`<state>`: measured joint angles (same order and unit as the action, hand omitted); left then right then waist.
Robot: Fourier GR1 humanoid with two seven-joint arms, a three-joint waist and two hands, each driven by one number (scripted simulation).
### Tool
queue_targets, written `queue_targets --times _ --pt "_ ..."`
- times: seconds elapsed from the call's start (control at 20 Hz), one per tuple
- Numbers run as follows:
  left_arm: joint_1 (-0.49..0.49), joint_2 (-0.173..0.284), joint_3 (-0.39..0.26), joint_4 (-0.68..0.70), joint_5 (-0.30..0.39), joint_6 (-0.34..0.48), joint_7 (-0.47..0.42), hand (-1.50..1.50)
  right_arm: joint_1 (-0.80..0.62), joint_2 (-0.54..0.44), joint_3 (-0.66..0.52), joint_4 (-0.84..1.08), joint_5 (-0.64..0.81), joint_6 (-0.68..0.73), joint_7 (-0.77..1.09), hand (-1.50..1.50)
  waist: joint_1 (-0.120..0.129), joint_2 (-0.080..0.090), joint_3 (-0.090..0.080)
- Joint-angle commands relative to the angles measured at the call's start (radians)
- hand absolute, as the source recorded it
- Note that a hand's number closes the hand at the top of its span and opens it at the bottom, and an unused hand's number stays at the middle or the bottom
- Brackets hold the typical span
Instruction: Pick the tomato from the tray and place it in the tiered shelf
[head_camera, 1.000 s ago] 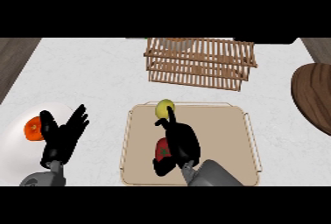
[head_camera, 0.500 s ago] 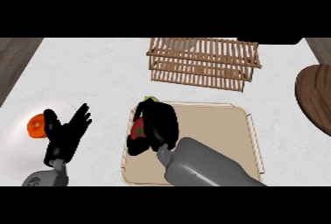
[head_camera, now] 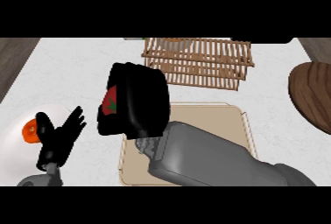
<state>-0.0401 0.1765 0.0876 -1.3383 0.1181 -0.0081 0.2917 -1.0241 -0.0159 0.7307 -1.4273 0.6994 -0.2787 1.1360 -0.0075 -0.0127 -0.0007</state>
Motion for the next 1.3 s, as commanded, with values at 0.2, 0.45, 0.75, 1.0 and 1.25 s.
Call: queue_targets --times 0.2,0.45,0.75,1.0,1.25 --pt "0.008 -0.008 0.008 -0.013 0.014 -0.004 -0.001 0.0 -0.211 -0.036 -0.24 -0.071 0.051 0.234 0.234 1.5 -0.002 0.002 0.0" --pt "0.003 -0.023 -0.013 0.018 -0.024 0.011 -0.037 0.0 -0.236 -0.112 -0.382 -0.067 0.016 0.263 0.175 1.5 -0.003 0.007 0.0" --pt "0.023 0.009 -0.003 -0.074 0.005 -0.018 0.024 0.0 -0.292 -0.162 -0.517 0.06 0.008 0.266 0.055 1.5 0.017 0.01 0.0" --pt "-0.035 -0.003 -0.004 -0.045 -0.006 0.005 0.053 0.0 -0.355 -0.226 -0.611 0.177 -0.038 0.336 -0.049 1.5 0.014 0.013 0.0" --pt "-0.062 -0.001 0.009 0.007 0.002 -0.014 0.033 0.0 -0.398 -0.206 -0.632 0.323 -0.038 0.336 -0.133 1.5 0.019 0.016 0.0"
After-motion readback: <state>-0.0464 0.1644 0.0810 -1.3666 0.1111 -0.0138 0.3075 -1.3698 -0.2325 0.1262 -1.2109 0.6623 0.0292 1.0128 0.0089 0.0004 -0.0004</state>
